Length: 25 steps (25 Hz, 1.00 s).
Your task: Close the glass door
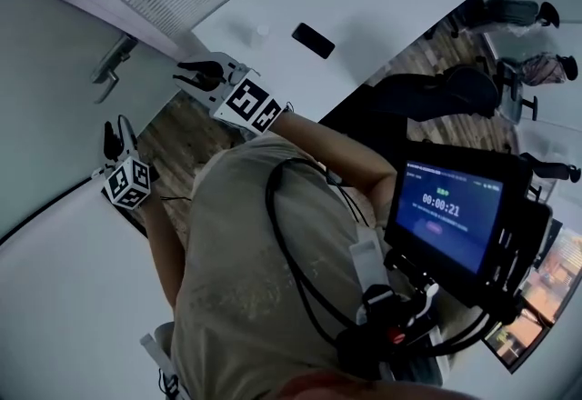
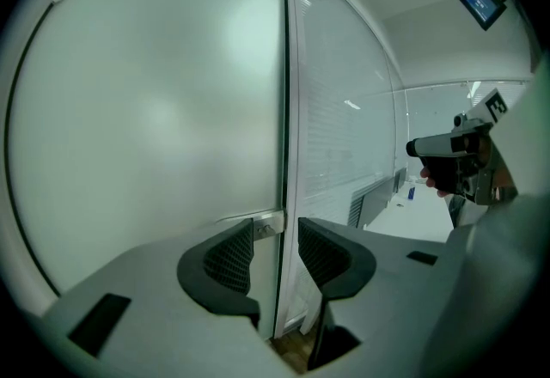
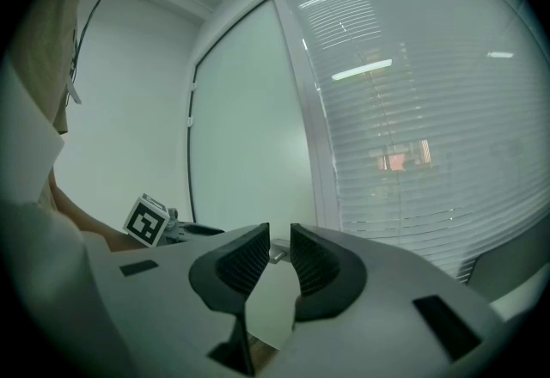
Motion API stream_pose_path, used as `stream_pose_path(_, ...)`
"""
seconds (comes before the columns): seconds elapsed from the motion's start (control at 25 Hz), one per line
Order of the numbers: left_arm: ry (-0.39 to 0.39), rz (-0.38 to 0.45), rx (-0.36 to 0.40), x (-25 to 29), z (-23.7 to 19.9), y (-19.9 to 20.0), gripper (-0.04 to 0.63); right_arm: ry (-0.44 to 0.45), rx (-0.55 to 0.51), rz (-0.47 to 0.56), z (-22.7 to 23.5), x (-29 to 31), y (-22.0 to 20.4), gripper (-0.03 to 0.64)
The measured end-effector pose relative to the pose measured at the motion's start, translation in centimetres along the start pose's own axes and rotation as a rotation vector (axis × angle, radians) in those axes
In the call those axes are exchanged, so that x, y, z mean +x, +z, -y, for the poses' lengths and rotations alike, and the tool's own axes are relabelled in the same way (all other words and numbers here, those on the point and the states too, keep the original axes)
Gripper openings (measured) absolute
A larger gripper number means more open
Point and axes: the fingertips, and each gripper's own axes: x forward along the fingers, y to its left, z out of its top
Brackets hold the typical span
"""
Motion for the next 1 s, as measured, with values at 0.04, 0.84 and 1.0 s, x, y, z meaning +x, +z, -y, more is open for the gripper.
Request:
stream_pose_path(0.04, -0.005, -0.004, -0.001, 0.0, 0.2, -0.2, 0.178, -0.003, 0.001, -0.001, 0.1, -0.1, 0.0, 0.072)
stream_pose_path(0.84, -0.067, -0.033, -0.082, -1.6, 2.8, -2.4, 0.178, -0.067, 0.043, -0.028, 0.6, -2.1, -2.4, 0.072)
stream_pose_path(1.0, -0.079, -0.046, -0.11, -2.2, 3.2, -3.3, 0.178, -0.065, 0.055, -0.048, -0.1, -2.4, -3.5, 0.072)
